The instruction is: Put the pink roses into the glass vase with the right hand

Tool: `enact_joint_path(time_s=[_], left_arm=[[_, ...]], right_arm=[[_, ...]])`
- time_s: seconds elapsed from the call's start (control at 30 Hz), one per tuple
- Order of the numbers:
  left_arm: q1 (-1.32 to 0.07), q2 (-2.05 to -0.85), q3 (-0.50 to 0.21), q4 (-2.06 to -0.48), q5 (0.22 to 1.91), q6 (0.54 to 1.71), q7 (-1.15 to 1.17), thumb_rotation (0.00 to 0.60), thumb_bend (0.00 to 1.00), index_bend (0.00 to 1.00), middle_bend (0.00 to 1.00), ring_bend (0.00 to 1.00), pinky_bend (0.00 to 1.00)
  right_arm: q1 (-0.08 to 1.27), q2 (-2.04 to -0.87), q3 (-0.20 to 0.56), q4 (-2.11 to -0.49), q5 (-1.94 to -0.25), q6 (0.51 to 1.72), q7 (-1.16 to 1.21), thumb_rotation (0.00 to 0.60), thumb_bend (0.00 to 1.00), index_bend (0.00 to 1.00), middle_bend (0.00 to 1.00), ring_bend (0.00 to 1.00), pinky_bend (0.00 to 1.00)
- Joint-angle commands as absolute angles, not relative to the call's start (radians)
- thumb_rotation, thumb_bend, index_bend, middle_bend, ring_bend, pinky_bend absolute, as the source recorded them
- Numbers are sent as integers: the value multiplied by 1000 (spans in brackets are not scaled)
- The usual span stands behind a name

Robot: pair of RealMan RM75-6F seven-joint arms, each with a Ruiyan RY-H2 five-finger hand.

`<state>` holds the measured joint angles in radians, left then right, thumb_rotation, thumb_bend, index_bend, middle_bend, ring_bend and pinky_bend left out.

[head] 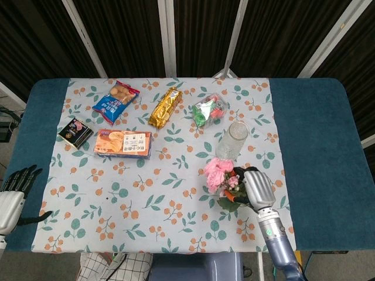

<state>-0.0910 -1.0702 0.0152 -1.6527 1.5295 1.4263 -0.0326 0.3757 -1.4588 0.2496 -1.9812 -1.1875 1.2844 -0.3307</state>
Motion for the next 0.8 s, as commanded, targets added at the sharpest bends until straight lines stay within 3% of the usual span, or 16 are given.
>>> enact_joint_path(time_s=[0.03,0.43,0.63,0.8], left_arm=[[-90,-1071,16,-1651,1533,1431,-28,600,0,0,0,0,0],[-90,-1076,21,-1653,1544,1432,-22,600,0,0,0,0,0],[-93,-1077,19,-1656,1534,1424,-21,600,0,0,0,0,0],[-93,-1077,18,-1660,1531,1422,-17,600,0,0,0,0,0]], right_arm=[[346,-1364,370,-2073,-1212,1369,-224,600,313,537,509,536,327],[396,-1350,766,-1986,-1123,1517,195,600,313,486,509,496,327],[467,-1372,863,-1927,-1063,1511,271,600,313,486,509,496,327],[546,-1417,888,-1883,-1021,1498,282,600,313,486,509,496,327]])
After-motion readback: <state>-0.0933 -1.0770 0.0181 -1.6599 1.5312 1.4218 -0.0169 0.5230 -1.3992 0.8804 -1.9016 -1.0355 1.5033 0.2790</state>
